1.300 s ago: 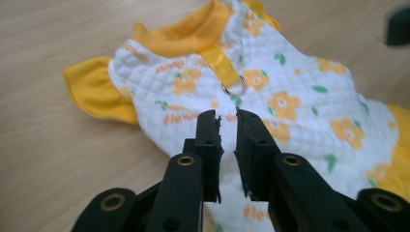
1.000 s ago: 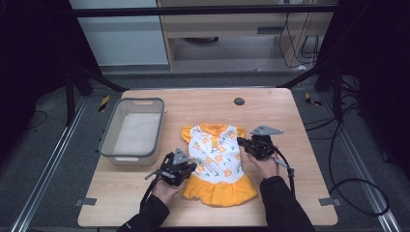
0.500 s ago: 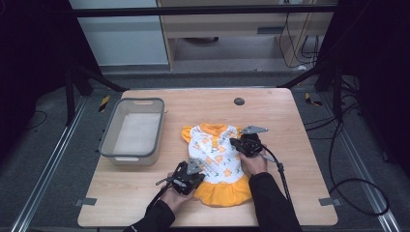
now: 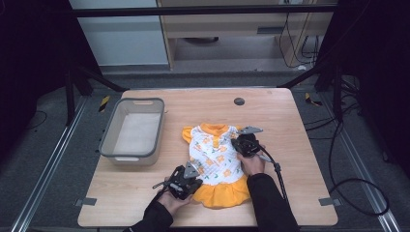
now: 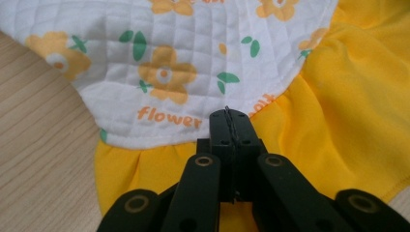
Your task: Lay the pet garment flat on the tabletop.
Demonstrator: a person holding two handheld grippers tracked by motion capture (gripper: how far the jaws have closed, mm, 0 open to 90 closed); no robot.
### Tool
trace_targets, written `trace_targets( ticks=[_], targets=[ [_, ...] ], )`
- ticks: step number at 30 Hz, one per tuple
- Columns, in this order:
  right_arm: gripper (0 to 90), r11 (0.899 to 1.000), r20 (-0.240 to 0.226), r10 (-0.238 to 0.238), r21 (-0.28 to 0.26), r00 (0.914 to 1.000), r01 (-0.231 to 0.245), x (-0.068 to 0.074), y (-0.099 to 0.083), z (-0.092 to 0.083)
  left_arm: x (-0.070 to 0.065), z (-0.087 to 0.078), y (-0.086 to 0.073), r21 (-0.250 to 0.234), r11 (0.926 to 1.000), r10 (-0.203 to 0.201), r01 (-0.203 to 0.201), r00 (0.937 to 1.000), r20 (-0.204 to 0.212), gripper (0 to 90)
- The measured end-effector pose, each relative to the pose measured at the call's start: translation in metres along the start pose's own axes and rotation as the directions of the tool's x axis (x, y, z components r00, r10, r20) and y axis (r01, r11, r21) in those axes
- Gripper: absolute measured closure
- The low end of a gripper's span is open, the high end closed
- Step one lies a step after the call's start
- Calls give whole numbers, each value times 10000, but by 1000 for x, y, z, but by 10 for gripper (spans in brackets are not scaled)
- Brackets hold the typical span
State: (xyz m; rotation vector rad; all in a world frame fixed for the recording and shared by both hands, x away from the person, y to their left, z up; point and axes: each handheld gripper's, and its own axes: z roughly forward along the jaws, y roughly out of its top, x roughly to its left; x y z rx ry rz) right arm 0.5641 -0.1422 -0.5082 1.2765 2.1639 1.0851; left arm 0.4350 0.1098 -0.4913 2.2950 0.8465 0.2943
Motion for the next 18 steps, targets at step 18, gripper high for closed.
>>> trace_targets(
  ticks=[18],
  targets=[
    [900, 9977, -216, 127, -660, 9997, -141, -2, 4, -24, 19, -23, 16, -1159, 9920, -534, 504, 9983, -233, 884]
  ],
)
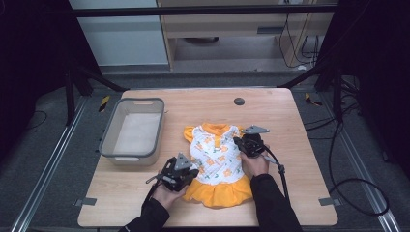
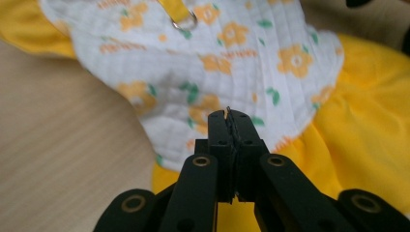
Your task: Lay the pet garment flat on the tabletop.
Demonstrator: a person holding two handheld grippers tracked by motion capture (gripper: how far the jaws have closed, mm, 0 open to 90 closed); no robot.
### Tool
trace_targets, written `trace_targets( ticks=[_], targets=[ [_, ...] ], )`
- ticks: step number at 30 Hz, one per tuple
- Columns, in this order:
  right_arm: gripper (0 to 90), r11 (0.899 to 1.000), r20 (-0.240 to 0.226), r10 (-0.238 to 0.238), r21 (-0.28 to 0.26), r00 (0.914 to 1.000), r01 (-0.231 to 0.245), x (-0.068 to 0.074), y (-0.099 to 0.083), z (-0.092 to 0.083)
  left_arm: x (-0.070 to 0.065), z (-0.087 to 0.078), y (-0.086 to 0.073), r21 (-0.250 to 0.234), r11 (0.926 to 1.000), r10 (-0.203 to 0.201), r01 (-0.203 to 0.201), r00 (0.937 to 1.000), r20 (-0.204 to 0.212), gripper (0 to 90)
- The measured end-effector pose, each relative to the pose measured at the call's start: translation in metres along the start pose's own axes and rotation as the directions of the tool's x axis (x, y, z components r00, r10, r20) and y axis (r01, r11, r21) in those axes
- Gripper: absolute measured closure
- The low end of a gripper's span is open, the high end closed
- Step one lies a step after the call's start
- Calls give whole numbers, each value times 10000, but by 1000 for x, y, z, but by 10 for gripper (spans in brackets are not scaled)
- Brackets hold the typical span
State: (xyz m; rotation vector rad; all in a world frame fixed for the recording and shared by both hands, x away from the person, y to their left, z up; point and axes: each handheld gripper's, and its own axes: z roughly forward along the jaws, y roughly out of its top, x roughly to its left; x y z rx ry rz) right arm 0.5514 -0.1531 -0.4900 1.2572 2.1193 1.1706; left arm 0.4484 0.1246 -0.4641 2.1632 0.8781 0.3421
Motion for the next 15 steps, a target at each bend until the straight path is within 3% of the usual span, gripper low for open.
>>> trace_targets(
  ticks=[4, 8, 12, 15],
  targets=[
    [900, 9997, -333, -130, -199, 9994, 124, 4, 2, -16, 12, 1, 21, -548, 9985, 65, -91, 9989, -472, 880],
    [900, 9994, -665, -282, -206, 9974, 269, 9, -3, -28, 17, 12, 30, -538, 9984, 128, -163, 9978, -649, 868],
    [900, 9973, -1053, -634, 303, 9924, 669, 21, -20, -39, 26, 42, 30, 16, 9999, 106, -105, 9964, -838, 869],
    [900, 9930, -1048, -892, 681, 9905, 966, 25, -29, -40, 31, 56, 24, 307, 9995, -14, 42, 9959, -905, 874]
  ],
)
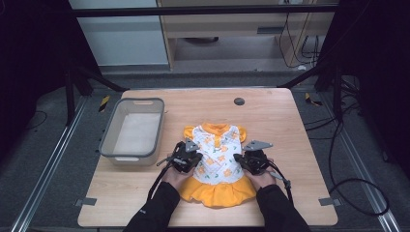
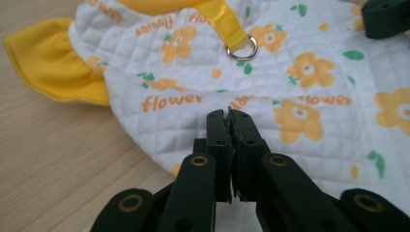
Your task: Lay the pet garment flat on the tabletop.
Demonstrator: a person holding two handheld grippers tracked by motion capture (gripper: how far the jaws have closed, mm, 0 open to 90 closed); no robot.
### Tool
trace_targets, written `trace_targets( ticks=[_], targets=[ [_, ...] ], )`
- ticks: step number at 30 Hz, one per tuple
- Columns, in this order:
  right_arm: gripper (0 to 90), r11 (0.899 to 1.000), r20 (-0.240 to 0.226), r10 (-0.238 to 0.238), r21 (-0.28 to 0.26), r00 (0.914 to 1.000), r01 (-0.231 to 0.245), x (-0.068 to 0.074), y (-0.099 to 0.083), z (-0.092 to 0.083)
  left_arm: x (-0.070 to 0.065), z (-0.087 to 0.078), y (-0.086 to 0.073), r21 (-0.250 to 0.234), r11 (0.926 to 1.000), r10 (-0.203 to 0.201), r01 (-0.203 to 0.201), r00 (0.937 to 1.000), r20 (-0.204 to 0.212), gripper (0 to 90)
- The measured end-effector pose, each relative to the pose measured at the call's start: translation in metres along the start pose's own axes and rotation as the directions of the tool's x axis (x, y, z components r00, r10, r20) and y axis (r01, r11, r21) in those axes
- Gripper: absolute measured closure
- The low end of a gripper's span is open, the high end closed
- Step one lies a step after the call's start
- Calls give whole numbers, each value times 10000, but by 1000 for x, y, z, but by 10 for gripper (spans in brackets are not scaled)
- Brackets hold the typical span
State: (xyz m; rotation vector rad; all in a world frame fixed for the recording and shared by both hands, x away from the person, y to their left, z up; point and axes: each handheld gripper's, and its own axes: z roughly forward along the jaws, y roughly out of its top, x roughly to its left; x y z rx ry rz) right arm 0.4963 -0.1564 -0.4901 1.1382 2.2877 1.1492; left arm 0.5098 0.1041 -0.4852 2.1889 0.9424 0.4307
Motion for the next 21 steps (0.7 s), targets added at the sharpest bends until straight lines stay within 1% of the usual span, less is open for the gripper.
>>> trace_targets(
  ticks=[1, 3, 4, 11, 14, 17, 18, 19, 21],
  targets=[
    [900, 10000, 0, 0, 0, 10000, 0, 0, 0, 0, 0, 0, 0, 0, 10000, 0, 0, 10000, 0, 876],
    [900, 9996, 93, -37, 270, 9999, 35, 0, -6, 2, 2, 3, -3, 149, 9999, -27, 28, 10000, -32, 877],
    [900, 9988, 181, 39, 489, 9998, -47, -1, -8, 5, 3, 6, -5, 338, 9994, -78, 81, 9999, -87, 881],
    [900, 9990, 343, 53, 443, 9994, -69, -1, -12, 8, 5, 6, -6, 377, 9991, -175, 176, 9998, -24, 881],
    [900, 9992, 292, 201, 340, 9994, -211, -1, -11, 5, 4, 0, -5, 139, 9996, -234, 233, 9997, 73, 848],
    [898, 9992, 123, 383, -118, 9992, -381, -1, -7, -3, 4, -13, -3, -309, 9991, -288, 293, 9994, 174, 804],
    [895, 9988, 105, 414, -266, 9991, -411, -2, -6, -7, 4, -19, -3, -422, 9988, -247, 255, 9995, 199, 789],
    [889, 9981, 106, 459, -406, 9989, -454, -2, -5, -10, 3, -24, -3, -562, 9981, -254, 265, 9995, 200, 777],
    [867, 9971, 212, 447, -621, 9988, -433, -3, -3, -17, 2, -34, -4, -692, 9973, -218, 229, 9996, 159, 740]
  ],
)
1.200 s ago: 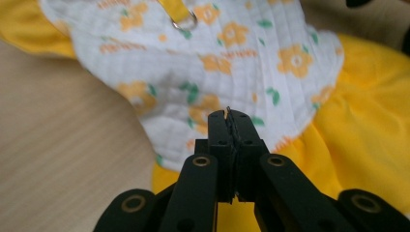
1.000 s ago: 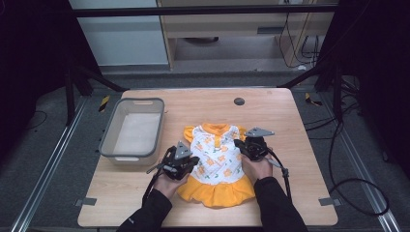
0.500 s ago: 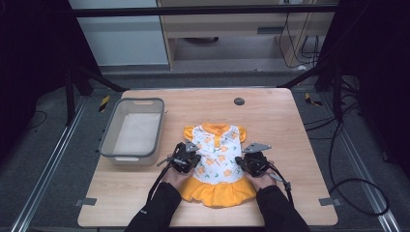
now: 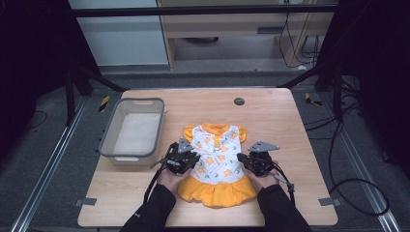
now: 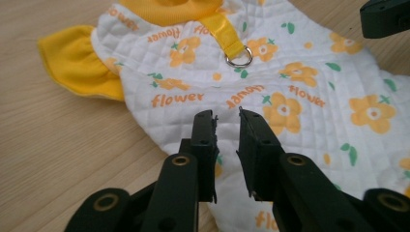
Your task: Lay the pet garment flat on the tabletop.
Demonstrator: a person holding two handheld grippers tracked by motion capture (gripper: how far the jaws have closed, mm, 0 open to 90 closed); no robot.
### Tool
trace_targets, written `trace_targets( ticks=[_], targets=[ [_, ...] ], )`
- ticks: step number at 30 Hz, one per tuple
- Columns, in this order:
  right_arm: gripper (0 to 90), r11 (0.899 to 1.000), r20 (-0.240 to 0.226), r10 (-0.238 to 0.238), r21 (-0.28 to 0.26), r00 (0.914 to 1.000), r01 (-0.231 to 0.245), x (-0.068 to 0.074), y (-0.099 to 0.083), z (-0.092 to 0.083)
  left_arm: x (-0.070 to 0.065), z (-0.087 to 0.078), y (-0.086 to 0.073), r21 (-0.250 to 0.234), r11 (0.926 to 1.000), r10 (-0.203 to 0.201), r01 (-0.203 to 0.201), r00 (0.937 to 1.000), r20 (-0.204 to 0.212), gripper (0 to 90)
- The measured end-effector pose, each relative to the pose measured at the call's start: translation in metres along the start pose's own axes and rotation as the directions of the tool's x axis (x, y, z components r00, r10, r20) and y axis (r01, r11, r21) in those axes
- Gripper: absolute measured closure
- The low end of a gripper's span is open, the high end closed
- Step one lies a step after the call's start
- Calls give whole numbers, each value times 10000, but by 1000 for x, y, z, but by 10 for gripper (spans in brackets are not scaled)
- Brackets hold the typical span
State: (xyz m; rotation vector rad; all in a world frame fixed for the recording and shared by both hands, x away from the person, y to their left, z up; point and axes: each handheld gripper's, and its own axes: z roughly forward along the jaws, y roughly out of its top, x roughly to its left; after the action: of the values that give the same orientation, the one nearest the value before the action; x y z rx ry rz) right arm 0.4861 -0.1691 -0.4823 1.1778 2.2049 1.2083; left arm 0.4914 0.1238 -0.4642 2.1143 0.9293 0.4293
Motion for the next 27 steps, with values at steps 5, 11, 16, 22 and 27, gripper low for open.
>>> trace_targets(
  ticks=[5, 11, 16, 22, 27],
  targets=[
    [782, 9994, 251, 80, -332, 9997, -72, -3, 1, -17, -3, -25, -11, -296, 9993, 229, -224, 9996, 162, 638],
    [642, 9991, 464, 8, -414, 9989, 11, -7, -6, -34, -2, -49, -32, -401, 9987, 324, -308, 9987, 390, 514],
    [560, 9986, 558, 244, -490, 9981, -217, -11, -14, -47, 0, -62, -48, -589, 9978, 326, -317, 9994, 143, 421],
    [439, 9967, 781, 524, -653, 9956, -473, -16, -23, -62, 5, -76, -64, -702, 9973, 208, -216, 9997, -119, 351],
    [354, 9976, 1177, 581, -449, 9913, -531, -23, -33, -69, 11, -84, -79, -495, 9988, -18, 2, 9995, -319, 319]
  ],
)
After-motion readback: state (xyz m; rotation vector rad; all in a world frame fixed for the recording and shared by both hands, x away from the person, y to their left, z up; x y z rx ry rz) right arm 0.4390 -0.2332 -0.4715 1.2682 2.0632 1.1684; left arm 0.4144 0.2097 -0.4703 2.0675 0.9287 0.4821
